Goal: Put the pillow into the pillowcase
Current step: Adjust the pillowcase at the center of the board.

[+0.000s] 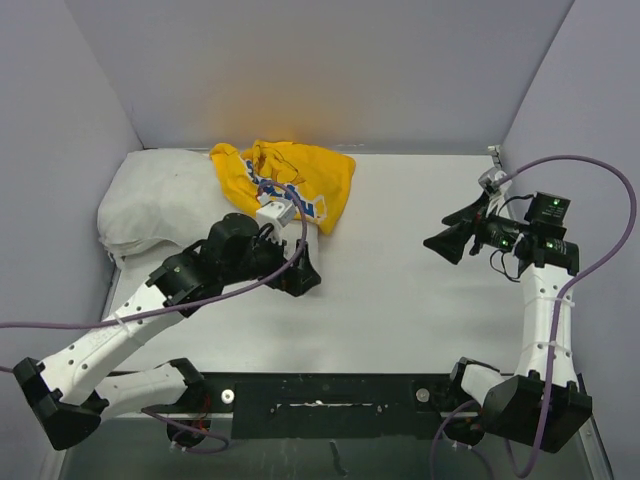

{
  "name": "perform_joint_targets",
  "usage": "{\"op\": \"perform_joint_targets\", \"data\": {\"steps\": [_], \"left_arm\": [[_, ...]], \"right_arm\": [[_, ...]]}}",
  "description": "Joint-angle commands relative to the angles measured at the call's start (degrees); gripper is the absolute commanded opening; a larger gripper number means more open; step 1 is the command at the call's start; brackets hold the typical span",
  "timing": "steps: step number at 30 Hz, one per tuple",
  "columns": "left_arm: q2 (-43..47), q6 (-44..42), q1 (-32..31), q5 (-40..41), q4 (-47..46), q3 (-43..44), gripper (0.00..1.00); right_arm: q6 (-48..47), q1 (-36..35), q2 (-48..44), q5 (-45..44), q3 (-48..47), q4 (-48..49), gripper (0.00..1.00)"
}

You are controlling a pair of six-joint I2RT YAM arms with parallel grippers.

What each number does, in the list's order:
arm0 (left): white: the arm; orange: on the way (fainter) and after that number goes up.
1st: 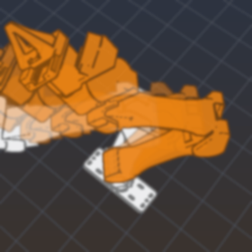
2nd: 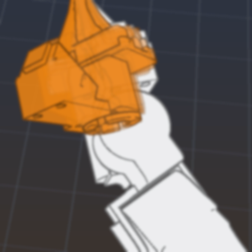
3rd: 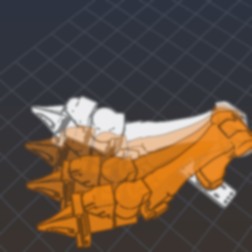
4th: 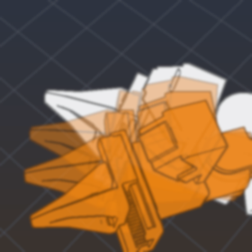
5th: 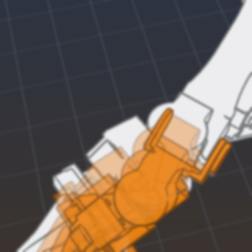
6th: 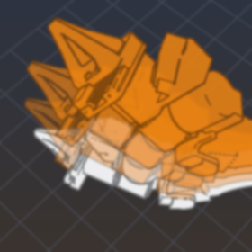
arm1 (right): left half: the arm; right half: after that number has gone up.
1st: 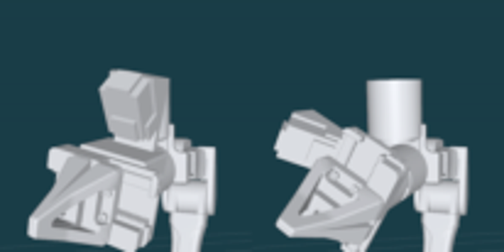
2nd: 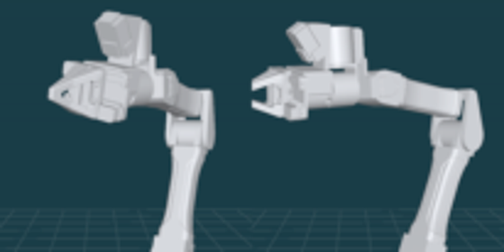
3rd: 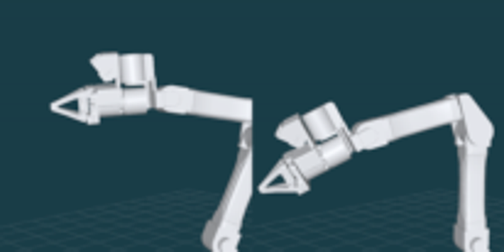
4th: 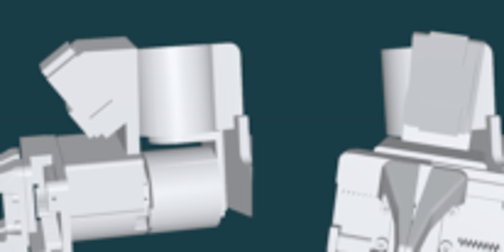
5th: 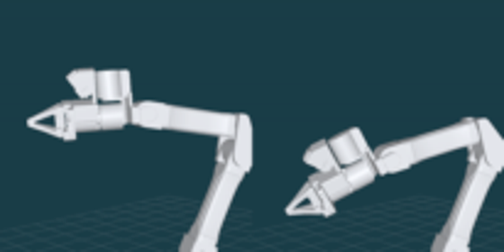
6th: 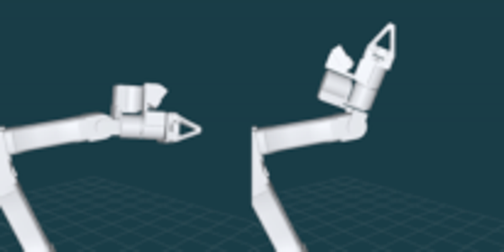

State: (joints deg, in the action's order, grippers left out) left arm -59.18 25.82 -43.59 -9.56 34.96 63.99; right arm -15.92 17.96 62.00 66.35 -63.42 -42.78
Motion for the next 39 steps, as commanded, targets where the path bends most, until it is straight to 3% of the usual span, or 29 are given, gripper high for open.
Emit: {"op": "perform_joint_targets", "data": {"steps": [1,3,5,8,12,16,18,22,30,32,33,37,38,39], "left_arm": [[-0.9,-1.6,-3.5,12.1,-2.6,1.7,0.98],[-1.0,0.3,1.7,4.7,-5.4,0.8,0.98],[-1.5,4.8,10.9,-4.8,-9.3,-0.5,0.97],[-3.3,14.0,21.9,-14.8,-15.6,-1.4,0.91],[-6.6,18.1,24.9,-6.7,-12.0,3.7,0.91],[-11.8,19.9,25.3,8.7,0.6,10.8,0.91],[-14.3,19.1,25.9,11.9,2.5,12.9,0.91],[-17.0,18.0,28.0,10.0,-3.3,12.1,0.9],[-24.8,16.7,33.2,-2.1,-20.6,8.7,0.89],[-27.2,15.7,33.9,-3.4,-23.5,9.7,0.82],[-28.5,15.2,34.1,-4.7,-24.1,11.2,0.73],[-32.6,15.3,33.5,-14.6,-28.0,16.2,0.12],[-33.2,15.4,32.5,-16.9,-29.0,17.6,0.02],[-33.5,14.8,31.0,-18.6,-29.6,19.3,0.0]], "right_arm": [[-9.0,0.7,-1.8,10.8,0.8,1.5,0.98],[-10.7,0.7,-1.9,11.4,1.0,1.2,0.98],[-12.0,0.8,-1.8,12.1,1.1,0.9,0.98],[-13.0,0.9,-1.7,12.6,1.1,0.9,0.98],[-14.0,1.0,-1.8,11.2,1.4,0.8,0.98],[-14.5,1.1,-2.4,10.2,1.8,0.7,0.98],[-14.6,1.1,-2.5,10.2,2.0,0.7,0.98],[-14.4,1.1,-2.2,10.0,2.2,0.9,0.98],[-15.2,1.1,-1.1,9.1,1.5,0.2,0.98],[-15.3,1.2,-0.6,9.1,1.5,0.1,0.98],[-15.4,1.2,-0.4,9.1,1.5,0.1,0.98],[-16.4,1.2,0.3,9.0,0.8,-0.4,0.98],[-16.8,1.1,0.7,9.0,0.3,-0.7,0.98],[-17.4,1.0,1.3,9.0,-0.3,-1.2,0.98]]}}
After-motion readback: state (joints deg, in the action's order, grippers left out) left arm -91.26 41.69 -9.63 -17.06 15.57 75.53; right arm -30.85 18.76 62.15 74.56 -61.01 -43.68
